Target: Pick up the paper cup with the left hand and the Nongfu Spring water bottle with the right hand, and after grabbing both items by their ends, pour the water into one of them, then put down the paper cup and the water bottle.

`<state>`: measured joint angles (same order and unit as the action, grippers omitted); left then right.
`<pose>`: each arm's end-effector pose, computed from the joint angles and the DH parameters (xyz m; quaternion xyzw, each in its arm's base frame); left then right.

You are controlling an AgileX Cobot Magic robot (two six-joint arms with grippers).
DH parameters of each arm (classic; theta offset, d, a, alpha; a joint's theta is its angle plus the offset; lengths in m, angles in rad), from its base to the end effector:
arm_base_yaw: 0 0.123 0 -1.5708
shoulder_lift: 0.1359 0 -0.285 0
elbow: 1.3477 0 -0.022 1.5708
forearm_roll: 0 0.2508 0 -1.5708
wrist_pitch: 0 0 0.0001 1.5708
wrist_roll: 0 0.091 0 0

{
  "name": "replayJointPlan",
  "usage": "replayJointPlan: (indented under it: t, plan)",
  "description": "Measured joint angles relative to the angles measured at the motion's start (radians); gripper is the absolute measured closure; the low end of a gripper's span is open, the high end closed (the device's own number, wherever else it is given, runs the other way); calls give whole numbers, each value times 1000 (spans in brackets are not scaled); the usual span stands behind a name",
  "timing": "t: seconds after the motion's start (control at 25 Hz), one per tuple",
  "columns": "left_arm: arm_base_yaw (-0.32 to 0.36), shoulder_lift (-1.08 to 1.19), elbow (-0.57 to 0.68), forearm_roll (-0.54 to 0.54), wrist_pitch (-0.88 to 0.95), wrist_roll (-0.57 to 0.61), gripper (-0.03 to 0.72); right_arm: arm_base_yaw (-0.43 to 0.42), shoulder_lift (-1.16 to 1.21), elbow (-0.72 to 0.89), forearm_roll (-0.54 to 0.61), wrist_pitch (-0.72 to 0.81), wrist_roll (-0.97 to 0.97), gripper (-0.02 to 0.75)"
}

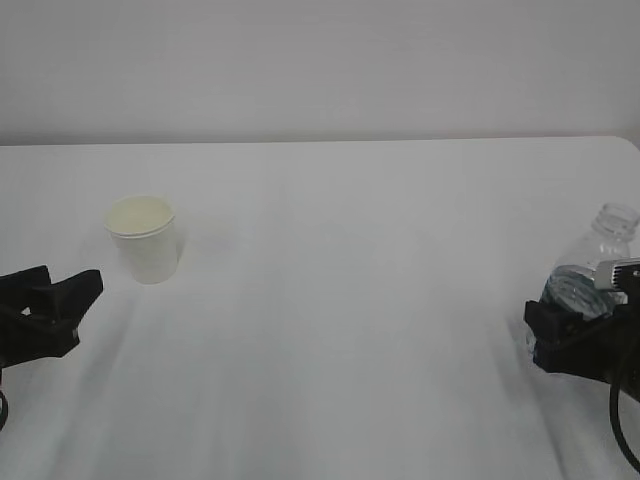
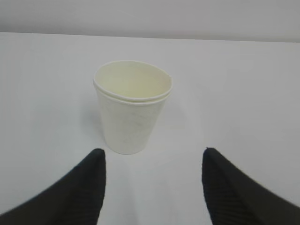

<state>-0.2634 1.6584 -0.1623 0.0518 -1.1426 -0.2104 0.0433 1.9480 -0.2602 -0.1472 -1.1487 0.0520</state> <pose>0.2045 -0.0596 0.1329 0.0439 0.7936 -0.1543 0.5870 0.2346 0.0223 0.0802 -0.0575 0.8455 0.0660 0.5267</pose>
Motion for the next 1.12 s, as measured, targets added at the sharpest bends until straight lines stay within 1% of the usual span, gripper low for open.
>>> replayJointPlan:
  t: [0.56, 0.8, 1.12]
  plan:
    - [0, 2, 0, 0, 0, 0, 228, 0, 0, 0, -8, 0, -40, 313]
    - [0, 32, 0, -32, -2, 0, 228, 0, -4, 0, -19, 5, -42, 314]
    - [0, 34, 0, -43, -2, 0, 228, 0, -156, 2, -60, 25, -42, 315]
